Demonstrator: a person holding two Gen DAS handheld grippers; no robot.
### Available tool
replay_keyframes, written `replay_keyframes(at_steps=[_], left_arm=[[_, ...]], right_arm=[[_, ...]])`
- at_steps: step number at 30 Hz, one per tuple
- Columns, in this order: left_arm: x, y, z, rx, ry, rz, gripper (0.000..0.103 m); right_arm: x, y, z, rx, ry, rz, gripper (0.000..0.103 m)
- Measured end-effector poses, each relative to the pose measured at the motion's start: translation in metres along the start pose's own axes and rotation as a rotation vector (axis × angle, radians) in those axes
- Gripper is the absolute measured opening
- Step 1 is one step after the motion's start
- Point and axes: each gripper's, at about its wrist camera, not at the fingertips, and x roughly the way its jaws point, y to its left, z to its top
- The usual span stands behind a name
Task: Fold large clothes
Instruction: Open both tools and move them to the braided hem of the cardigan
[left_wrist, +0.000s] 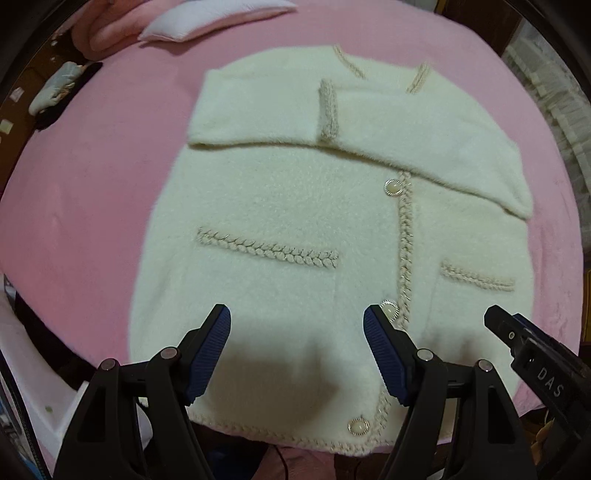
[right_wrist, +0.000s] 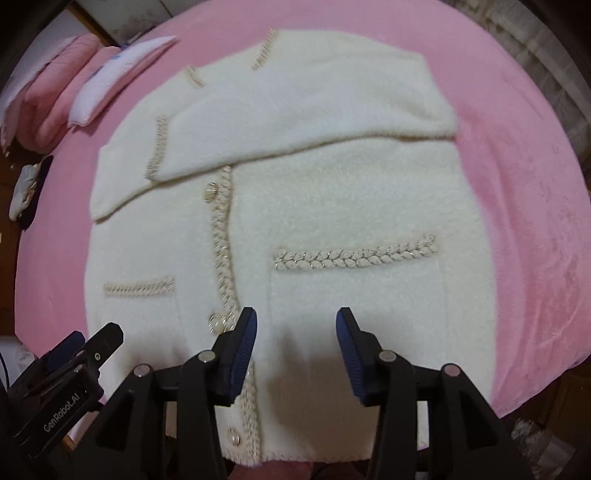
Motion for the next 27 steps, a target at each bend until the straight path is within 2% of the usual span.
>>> replay_keyframes(at_steps=[2,4,5,8,14,19,25,27], left_arm=[[-0.019,-0.003,-0.013,-0.012,-0.025,-0.02,0.077],[-0.034,-0.013,-0.021,-0.005,-0.043,-0.041,0.077],[-0.043,-0.023,-0.02,0.003,-0.057,-0.036,0.077],[-0.068,-0.026,-0.046,0.025,-0.094,-0.02,0.078],[-0.095,-0.01,-0.09,-0.011,-0.119,-0.039,0.078],[-0.087,0.009,-0.112,-0.065,-0.12,-0.059,0.078],[-0.058,0.049,-0.14,-0.218,-0.138,-0.073,0.078],[-0.042,0.066,-0.152,-0.284,-0.121,-0.103,0.078]], right_arm=[[-0.016,0.005,-0.005,-0.015,-0.046,-0.001,0.052],[-0.036,0.007,-0.024,-0.012,-0.092,-0.009,0.059],[-0.049,0.003,-0.034,-0.004,-0.117,-0.009,0.06],[-0.071,0.011,-0.054,0.022,-0.175,0.015,0.06],[-0.099,-0.007,-0.094,0.067,-0.234,0.084,0.061],[-0.098,-0.026,-0.123,0.117,-0.261,0.119,0.061],[-0.076,-0.062,-0.151,0.221,-0.269,0.186,0.061],[-0.065,-0.075,-0.159,0.243,-0.264,0.24,0.061]])
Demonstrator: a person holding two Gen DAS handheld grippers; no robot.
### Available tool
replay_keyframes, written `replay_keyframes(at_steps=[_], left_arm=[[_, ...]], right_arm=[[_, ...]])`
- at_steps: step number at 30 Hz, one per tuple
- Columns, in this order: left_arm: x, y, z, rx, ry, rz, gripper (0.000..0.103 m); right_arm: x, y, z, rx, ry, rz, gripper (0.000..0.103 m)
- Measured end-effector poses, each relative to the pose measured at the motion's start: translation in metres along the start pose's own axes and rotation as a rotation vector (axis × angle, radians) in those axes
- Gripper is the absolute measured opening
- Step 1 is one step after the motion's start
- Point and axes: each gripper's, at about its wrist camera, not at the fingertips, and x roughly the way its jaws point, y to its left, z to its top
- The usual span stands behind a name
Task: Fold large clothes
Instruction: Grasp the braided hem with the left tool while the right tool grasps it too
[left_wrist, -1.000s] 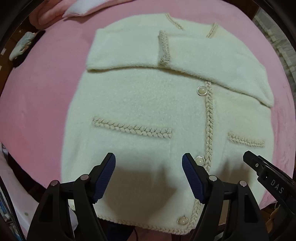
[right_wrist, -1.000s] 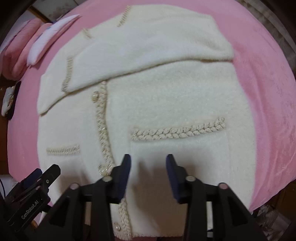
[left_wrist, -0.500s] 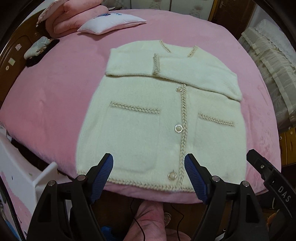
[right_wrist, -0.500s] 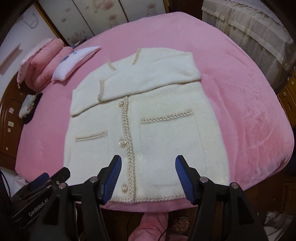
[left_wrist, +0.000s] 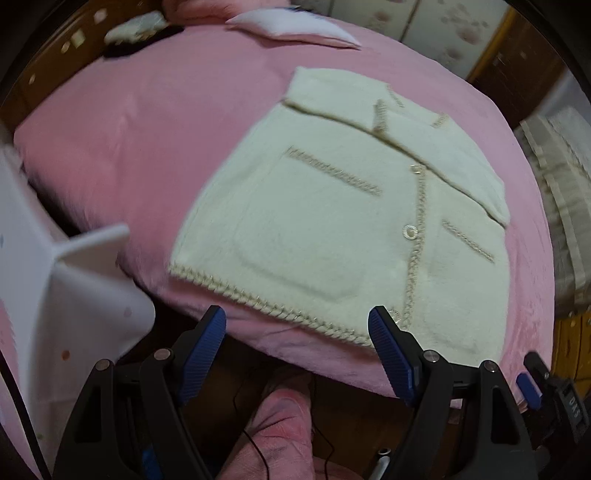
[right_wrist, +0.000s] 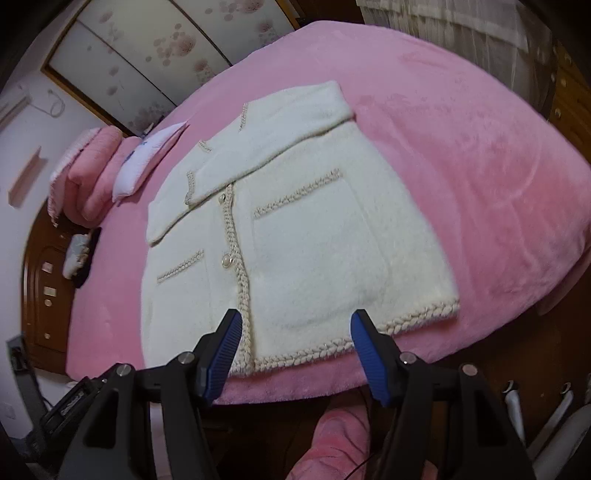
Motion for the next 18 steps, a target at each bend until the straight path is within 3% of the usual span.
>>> replay_keyframes(at_steps=[3,9,15,18], left_arm=[[0.019,0.026,-0.01,-0.103,0.017,-0.025,0.078],[0.055,0.058,-0.034,-0.226,-0.007,-0.002,0.078],[0.09,0.071,-0.056,-0.271,-0.053,-0.003,0.078],[0.107,0.075,-0.06,-0.278,-0.053,0.034,0.078]], right_arm=[[0.006,-0.029,-0.01,0.064,0.009,0.052,0.061],[0.03,-0.082,-0.03,0.208,-0.005,0.089,0.061],[0.062,-0.115,-0.044,0.32,-0.045,0.126,0.061],[0.08,-0.128,-0.044,0.355,-0.056,0.123,0.061]])
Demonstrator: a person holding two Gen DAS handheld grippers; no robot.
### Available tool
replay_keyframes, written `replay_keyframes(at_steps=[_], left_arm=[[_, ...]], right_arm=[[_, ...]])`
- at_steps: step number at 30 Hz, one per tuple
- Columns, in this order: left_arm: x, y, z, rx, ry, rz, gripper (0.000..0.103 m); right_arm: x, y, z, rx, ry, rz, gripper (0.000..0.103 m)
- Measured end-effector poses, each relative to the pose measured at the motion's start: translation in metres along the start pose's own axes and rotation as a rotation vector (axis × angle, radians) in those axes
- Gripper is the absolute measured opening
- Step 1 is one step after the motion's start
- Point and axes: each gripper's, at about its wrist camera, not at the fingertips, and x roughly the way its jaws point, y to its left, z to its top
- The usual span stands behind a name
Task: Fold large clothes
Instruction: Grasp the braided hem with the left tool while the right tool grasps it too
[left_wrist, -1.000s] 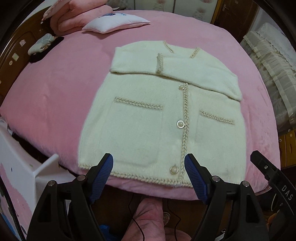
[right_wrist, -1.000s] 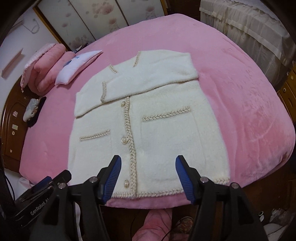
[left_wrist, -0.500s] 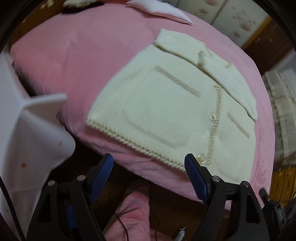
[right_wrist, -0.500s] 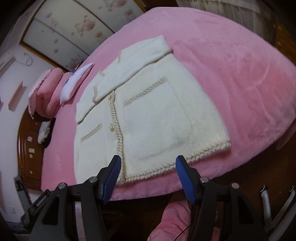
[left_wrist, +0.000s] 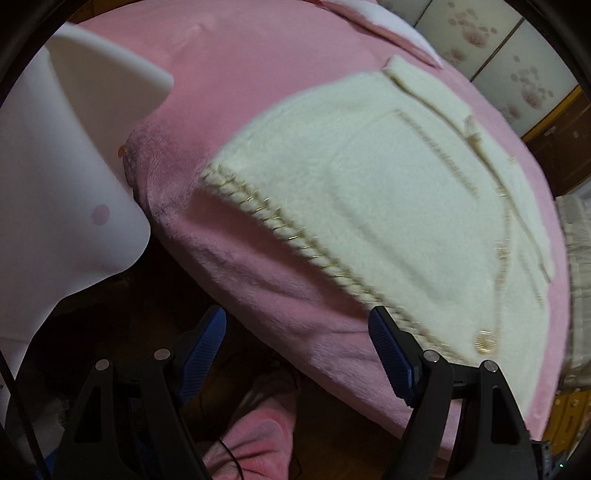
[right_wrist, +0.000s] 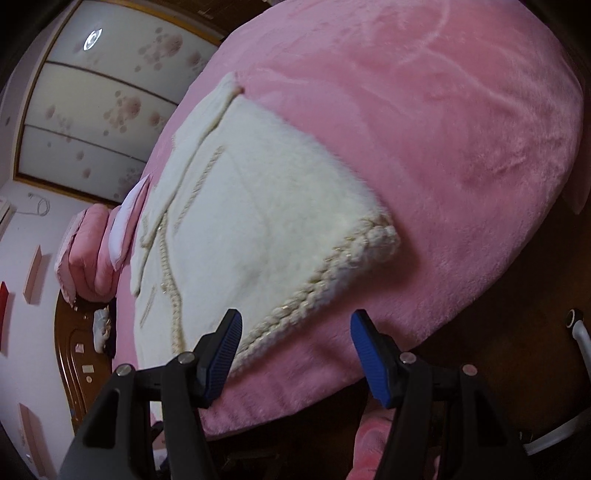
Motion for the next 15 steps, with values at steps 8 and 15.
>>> replay_keyframes(at_steps=[8,15], left_arm=[[0.023,0.027,0.009,-0.151,-0.12,-0.006,0.078],[0.024,0.044,0.037,-0.218,-0.235,-0.007,0.078]], right_arm=[[0.004,-0.007,0.009,0.027,-0.153,0.045,0.061],[0.016,-0.003,0.032,0.033,-0.139,0.037,0.061]])
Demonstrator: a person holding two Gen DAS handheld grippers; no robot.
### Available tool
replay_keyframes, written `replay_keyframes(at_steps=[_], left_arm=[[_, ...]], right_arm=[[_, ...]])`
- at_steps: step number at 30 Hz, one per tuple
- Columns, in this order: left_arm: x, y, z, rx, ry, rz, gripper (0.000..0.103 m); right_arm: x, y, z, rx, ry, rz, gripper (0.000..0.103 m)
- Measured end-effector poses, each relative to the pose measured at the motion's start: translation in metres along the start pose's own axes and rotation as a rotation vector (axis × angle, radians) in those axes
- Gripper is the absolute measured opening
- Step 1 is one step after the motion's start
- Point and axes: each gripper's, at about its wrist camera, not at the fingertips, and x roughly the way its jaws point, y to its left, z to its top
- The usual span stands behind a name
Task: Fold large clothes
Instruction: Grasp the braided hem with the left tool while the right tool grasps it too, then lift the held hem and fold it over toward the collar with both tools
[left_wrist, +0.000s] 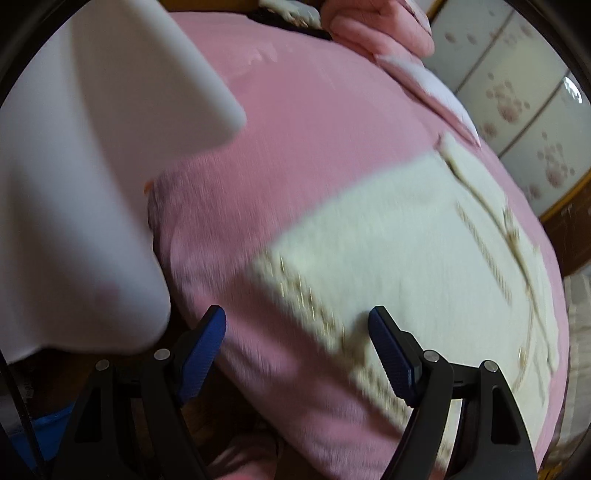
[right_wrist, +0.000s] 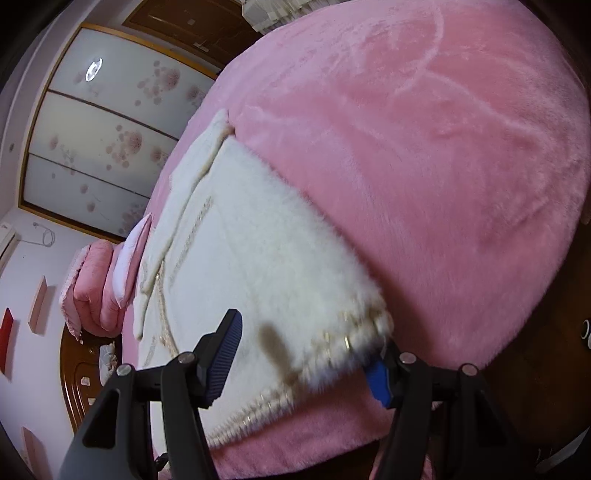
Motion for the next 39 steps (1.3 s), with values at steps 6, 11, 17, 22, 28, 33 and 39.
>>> replay_keyframes(at_steps=[6,11,17,22,28,33,39], left_arm=[[0.012,0.001,0.02,-0.057,0.054,-0.055,0.06],[0.011,-0.001,0.012,-0.062,0.153,-0.148,0.02],[-0.015,-0.036,0.004,0.068,0.116,-0.146,0.01],[-0.031,-0.065,0.026,0.079,0.091,-0.209,0.01],[-0.047,-0.105,0.06,0.059,0.073,-0.307,0.009],[-0.063,-0.14,0.103,0.047,0.025,-0.343,0.008],[-0.072,-0.189,0.162,0.01,-0.033,-0.431,0.008]], right_arm=[[0.005,0.016,0.01,-0.056,-0.014,-0.009,0.022],[0.008,0.028,0.007,-0.088,0.036,0.007,0.016],[0.005,0.038,0.015,-0.028,0.09,0.052,0.015],[-0.003,0.061,0.029,0.0,0.088,0.11,0.014],[-0.004,0.11,0.055,-0.012,0.079,0.194,0.014],[-0.008,0.153,0.09,-0.021,0.015,0.266,0.013],[-0.008,0.201,0.137,-0.061,-0.086,0.329,0.013]])
